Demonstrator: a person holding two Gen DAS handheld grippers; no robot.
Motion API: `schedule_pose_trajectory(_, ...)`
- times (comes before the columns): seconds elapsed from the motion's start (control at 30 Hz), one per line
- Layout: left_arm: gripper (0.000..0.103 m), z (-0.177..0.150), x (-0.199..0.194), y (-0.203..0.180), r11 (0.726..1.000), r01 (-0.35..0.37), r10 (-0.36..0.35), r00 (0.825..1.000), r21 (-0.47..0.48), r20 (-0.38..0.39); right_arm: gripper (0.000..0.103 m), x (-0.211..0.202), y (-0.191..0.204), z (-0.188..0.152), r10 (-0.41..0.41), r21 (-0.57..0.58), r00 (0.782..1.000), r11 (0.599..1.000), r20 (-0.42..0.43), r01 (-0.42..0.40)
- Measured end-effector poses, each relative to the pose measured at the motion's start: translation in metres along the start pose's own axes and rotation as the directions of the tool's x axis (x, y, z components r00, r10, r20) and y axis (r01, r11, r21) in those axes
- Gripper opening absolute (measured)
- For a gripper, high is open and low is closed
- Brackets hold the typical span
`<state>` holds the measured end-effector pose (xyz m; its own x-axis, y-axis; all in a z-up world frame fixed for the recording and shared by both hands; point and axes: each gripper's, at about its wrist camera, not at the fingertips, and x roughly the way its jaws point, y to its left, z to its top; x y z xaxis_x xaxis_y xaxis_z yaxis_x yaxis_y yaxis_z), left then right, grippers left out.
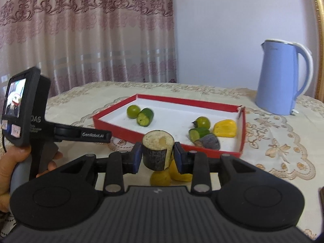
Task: Organize fruits
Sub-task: 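Grasp the brownish lime with the left gripper while the right gripper holds the eggplant chunk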
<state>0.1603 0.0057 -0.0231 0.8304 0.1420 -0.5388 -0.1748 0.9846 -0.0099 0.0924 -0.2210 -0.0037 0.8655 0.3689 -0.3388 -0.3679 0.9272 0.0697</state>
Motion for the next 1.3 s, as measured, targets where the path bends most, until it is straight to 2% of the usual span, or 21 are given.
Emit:
schedule_pose_trajectory(0.1,0.089,0.001,-0.006,0.001,1.000,0.020,-0.020,0.999,0.005,0.026,0.032,-0.007,-0.009,0.000,-0.048,0.011,0.999,0.999,0.013,0.048)
schedule_pose_trajectory(0.2,0.089,0.000,-0.019,-0.003,0.992,0.117,-0.119,0.992,0.045,0.037,0.032,-0.016,-0.021,-0.002,-0.081,0.042,0.997,0.996,0.020,0.080)
schedule_pose_trajectory(0.27,0.089,-0.005,-0.032,-0.011,0.975,0.204,-0.208,0.977,0.091,0.037,0.032,-0.021,-0.029,-0.003,-0.099,0.061,0.995,0.993,0.027,0.097)
schedule_pose_trajectory(0.33,0.089,-0.010,-0.046,-0.023,0.945,0.285,-0.292,0.956,0.161,0.025,0.032,-0.024,-0.036,-0.004,-0.117,0.082,0.993,0.990,0.033,0.114)
schedule_pose_trajectory(0.43,0.089,-0.019,-0.063,-0.041,0.890,0.364,-0.387,0.921,0.274,0.034,0.032,-0.029,-0.042,-0.006,-0.128,0.099,0.991,0.987,0.036,0.124)
schedule_pose_trajectory(0.57,0.089,-0.029,-0.075,-0.066,0.844,0.324,-0.396,0.914,0.428,0.088,0.032,-0.034,-0.046,-0.012,-0.136,0.109,0.990,0.985,0.032,0.132)
schedule_pose_trajectory(0.77,0.089,-0.037,-0.080,-0.087,0.755,0.381,-0.475,0.879,0.534,0.044,0.032,-0.040,-0.056,-0.022,-0.150,0.143,0.988,0.979,0.030,0.144)
schedule_pose_trajectory(0.83,0.089,-0.042,-0.081,-0.099,0.733,0.362,-0.467,0.883,0.576,0.041,0.032,-0.040,-0.059,-0.025,-0.151,0.156,0.988,0.977,0.029,0.145)
schedule_pose_trajectory(0.9,0.081,-0.045,-0.076,-0.108,0.718,0.348,-0.451,0.892,0.603,0.022,0.032,-0.041,-0.061,-0.027,-0.148,0.159,0.989,0.977,0.028,0.142)
schedule_pose_trajectory(0.97,0.065,-0.046,-0.069,-0.113,0.712,0.356,-0.435,0.900,0.605,-0.018,0.032,-0.041,-0.061,-0.029,-0.144,0.160,0.989,0.977,0.029,0.138)
schedule_pose_trajectory(1.0,0.061,-0.045,-0.064,-0.115,0.714,0.365,-0.426,0.904,0.598,-0.043,0.032,-0.041,-0.061,-0.029,-0.144,0.162,0.989,0.977,0.030,0.138)
schedule_pose_trajectory(1.1,0.050,-0.044,-0.053,-0.115,0.729,0.397,-0.415,0.904,0.558,-0.102,0.032,-0.041,-0.062,-0.030,-0.142,0.164,0.989,0.977,0.029,0.136)
schedule_pose_trajectory(1.17,0.033,-0.043,-0.047,-0.115,0.736,0.423,-0.421,0.897,0.528,-0.131,0.032,-0.041,-0.061,-0.031,-0.141,0.167,0.990,0.977,0.027,0.135)
schedule_pose_trajectory(1.2,0.031,-0.043,-0.047,-0.113,0.741,0.437,-0.430,0.892,0.510,-0.140,0.032,-0.041,-0.061,-0.032,-0.141,0.169,0.990,0.976,0.025,0.134)
schedule_pose_trajectory(1.3,0.029,-0.043,-0.049,-0.111,0.747,0.437,-0.428,0.893,0.501,-0.141,0.031,-0.040,-0.060,-0.033,-0.133,0.170,0.991,0.977,0.022,0.128)
